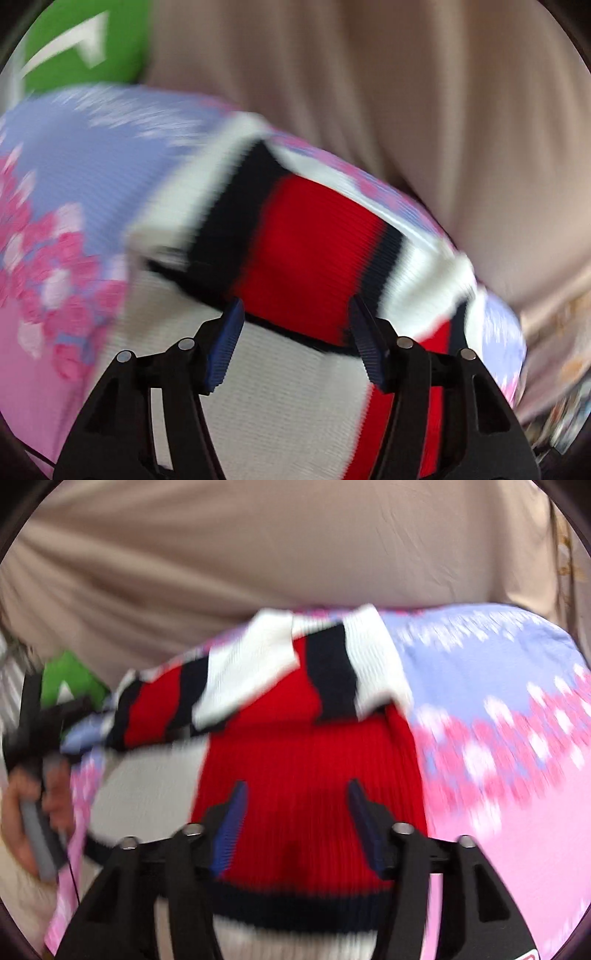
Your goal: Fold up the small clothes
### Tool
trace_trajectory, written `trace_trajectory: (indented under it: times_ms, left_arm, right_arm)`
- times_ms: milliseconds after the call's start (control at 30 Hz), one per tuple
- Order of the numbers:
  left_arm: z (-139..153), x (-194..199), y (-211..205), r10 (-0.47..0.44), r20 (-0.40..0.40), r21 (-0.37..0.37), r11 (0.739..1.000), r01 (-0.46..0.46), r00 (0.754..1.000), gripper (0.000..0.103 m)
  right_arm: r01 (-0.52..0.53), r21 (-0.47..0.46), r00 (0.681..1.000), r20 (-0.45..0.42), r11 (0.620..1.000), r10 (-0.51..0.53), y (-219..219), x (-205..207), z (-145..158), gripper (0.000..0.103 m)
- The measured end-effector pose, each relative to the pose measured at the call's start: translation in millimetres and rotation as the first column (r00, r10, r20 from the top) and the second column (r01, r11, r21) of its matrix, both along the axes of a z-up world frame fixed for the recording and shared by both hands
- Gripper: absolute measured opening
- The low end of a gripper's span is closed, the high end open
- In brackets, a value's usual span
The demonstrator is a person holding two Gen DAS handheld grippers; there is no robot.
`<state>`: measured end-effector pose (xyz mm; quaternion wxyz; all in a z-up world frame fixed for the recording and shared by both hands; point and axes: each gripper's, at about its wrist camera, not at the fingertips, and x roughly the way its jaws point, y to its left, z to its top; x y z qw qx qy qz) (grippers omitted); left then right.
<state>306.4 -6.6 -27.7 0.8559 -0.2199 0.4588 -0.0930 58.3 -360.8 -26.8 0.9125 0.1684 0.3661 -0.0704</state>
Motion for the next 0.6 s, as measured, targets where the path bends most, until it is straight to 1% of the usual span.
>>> trace_trajectory:
  times_ms: [33, 67, 133, 267, 333, 367, 433, 500, 533, 600]
  left_arm:
    - [-3, 5, 15, 0.054, -0.014, -0.039, 0.998, -0.055, 0.998, 0.057]
    - [-7, 3, 25, 0.090, -0.020, -0.073, 0.993, -0.091, 0.996, 0.060]
    - [-14, 9, 44, 0.144, -0.049, -0.106, 0.983, -0.149, 0.988, 0.060]
    - [-22, 13, 58, 0.172, -0.075, -0.184, 0.966, -0.183, 0.982, 0.060]
    - [-26, 15, 64, 0.187, -0.085, -0.203, 0.958, -0.201, 0.979, 0.060]
    - [-36, 8, 69, 0.194, -0.090, -0.215, 0.954, -0.209, 0.977, 0.060]
    - [-37, 8, 75, 0.211, -0.098, -0.246, 0.942, -0.229, 0.973, 0.060]
    - [-36, 4, 92, 0.225, -0.100, -0.263, 0.934, -0.243, 0.969, 0.060]
    - [-36, 1, 99, 0.225, -0.099, -0.264, 0.933, -0.244, 0.969, 0.060]
    - [-35, 0, 105, 0.227, -0.106, -0.268, 0.931, -0.247, 0.968, 0.059]
  right_arm:
    - [0.002, 0.014, 1.000, 0.022, 1.000, -0.002, -5, 18, 2, 0.059]
    - [0.001, 0.028, 0.999, 0.034, 1.000, -0.002, -9, 33, 2, 0.059]
    - [0.002, 0.062, 0.999, 0.035, 0.998, -0.004, -15, 67, -3, 0.059]
    - [-0.002, 0.153, 1.000, 0.007, 0.988, 0.001, -18, 119, -26, 0.059]
    - [0.003, 0.181, 1.000, -0.018, 0.983, 0.000, -15, 139, -39, 0.059]
    - [0.003, 0.194, 1.000, -0.022, 0.981, 0.001, -13, 146, -43, 0.059]
    - [0.002, 0.231, 1.000, -0.001, 0.973, -0.002, -9, 155, -46, 0.060]
    - [-0.005, 0.252, 1.000, 0.025, 0.968, -0.002, -5, 163, -45, 0.060]
    - [-0.004, 0.256, 1.000, 0.031, 0.967, -0.004, -3, 168, -44, 0.058]
    - [0.004, 0.270, 0.999, 0.036, 0.963, -0.014, -1, 176, -45, 0.045]
